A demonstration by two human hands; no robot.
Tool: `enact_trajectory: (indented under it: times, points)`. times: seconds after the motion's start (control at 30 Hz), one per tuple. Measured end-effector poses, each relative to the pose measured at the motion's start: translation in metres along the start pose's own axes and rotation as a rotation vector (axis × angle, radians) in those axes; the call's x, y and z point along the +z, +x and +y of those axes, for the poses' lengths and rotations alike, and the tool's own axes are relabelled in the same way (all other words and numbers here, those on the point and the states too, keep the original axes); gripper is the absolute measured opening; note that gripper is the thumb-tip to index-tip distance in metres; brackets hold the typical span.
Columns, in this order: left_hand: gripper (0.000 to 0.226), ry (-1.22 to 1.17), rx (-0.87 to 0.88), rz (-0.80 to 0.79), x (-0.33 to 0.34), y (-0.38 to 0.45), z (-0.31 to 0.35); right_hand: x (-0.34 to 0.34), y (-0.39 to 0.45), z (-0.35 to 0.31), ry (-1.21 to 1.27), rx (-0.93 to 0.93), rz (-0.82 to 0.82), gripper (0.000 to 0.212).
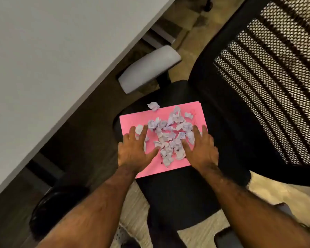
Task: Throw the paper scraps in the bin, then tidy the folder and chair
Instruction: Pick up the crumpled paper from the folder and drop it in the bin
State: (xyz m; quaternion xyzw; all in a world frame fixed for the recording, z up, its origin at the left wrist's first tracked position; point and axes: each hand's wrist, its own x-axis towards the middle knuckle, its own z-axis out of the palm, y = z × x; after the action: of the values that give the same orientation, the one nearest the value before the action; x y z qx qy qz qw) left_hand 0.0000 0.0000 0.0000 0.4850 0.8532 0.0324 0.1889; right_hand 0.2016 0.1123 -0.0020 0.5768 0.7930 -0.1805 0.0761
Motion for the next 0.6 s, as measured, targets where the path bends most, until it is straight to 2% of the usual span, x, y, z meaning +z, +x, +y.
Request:
enact_trajectory:
  times: [0.1, 0.27, 0.4, 0.6]
  points:
    - [0.09, 0.011, -0.039, -0.003, 0.02, 0.02, 0.015, 0.011, 0.024, 0.006, -0.09, 0.033, -0.008, 0.073]
    - [0.079, 0.033, 0.007, 0.077, 0.051, 0.045, 0.036, 0.031, 0.053, 0.007, -0.2, -0.15, 0.043, 0.071]
    - [0.064, 0.126, 0.084, 0.128, 0.062, 0.063, 0.041, 0.034, 0.069, 0.007, -0.236, -0.283, 0.075, 0.055]
    - [0.047, 0.077, 0.159, 0.11, 0.067, 0.076, 0.037, 0.044, 0.076, 0.019, -0.203, -0.292, 0.104, 0.035]
